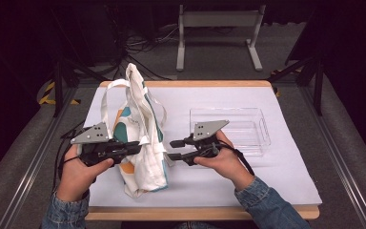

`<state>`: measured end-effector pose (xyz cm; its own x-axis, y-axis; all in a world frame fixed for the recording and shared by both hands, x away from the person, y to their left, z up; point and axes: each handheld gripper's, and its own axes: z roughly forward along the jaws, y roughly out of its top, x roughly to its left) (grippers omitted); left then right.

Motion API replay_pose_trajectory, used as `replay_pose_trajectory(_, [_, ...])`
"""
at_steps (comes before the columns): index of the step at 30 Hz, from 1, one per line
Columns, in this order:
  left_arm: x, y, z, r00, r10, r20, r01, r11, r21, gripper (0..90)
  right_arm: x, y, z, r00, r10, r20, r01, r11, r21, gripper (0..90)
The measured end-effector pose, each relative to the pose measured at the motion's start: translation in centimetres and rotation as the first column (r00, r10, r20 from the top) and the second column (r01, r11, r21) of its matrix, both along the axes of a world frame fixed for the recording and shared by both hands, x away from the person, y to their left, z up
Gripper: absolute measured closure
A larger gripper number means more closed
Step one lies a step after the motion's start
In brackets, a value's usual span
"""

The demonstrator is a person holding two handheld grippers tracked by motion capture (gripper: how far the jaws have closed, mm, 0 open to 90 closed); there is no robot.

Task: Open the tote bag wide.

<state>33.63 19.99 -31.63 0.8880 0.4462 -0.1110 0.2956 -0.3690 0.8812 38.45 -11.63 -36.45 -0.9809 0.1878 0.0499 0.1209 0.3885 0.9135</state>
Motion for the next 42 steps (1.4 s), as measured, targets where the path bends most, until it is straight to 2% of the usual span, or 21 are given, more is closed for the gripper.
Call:
replay_pose_trajectory(6, [0.0,0.1,0.1,0.9999,0.000,0.011,0.000,1.0000,-0.008,83.3,-0.2,0.6,-0.3,0.9999,0.010,0.004,-0.010,0.9999,-0.013,71.4])
replay_pose_trajectory(8, [0.0,0.1,0.1,1.0000,0.003,0.007,-0.003,0.9999,-0.011,83.3,-0.4,0.8,-0.3,0.9997,0.011,0.021,-0.010,0.9997,-0.022,78.9])
replay_pose_trajectory(11, [-0.2,0.5,0.4,0.9992,0.020,0.034,-0.019,0.9994,-0.028,83.4,-0.6,0.9,0.1,0.9981,0.006,0.062,-0.005,0.9998,-0.019,87.2])
replay_pose_trajectory(16, [-0.6,1.7,1.0,0.9963,0.057,0.064,-0.053,0.9959,-0.073,83.8,-1.0,0.7,1.5,0.9932,-0.014,0.115,0.011,0.9996,0.026,88.0])
replay_pose_trajectory(22, [-0.8,2.6,1.2,0.9929,0.091,0.077,-0.081,0.9894,-0.121,84.0,-1.1,0.4,2.3,0.9893,-0.031,0.143,0.023,0.9982,0.055,88.1])
replay_pose_trajectory(28, [-1.1,3.8,1.6,0.9890,0.117,0.090,-0.105,0.9852,-0.136,84.0,-1.1,-0.3,3.0,0.9857,-0.056,0.159,0.044,0.9960,0.078,88.1])
replay_pose_trajectory(29, [-1.2,4.4,1.8,0.9853,0.136,0.102,-0.122,0.9829,-0.138,84.1,-1.1,-0.5,3.2,0.9851,-0.060,0.161,0.047,0.9955,0.082,88.1])
replay_pose_trajectory(42, [-2.0,6.9,2.1,0.9678,0.220,0.123,-0.199,0.9669,-0.159,84.4,-1.0,-2.2,4.5,0.9797,-0.101,0.173,0.077,0.9871,0.140,88.5])
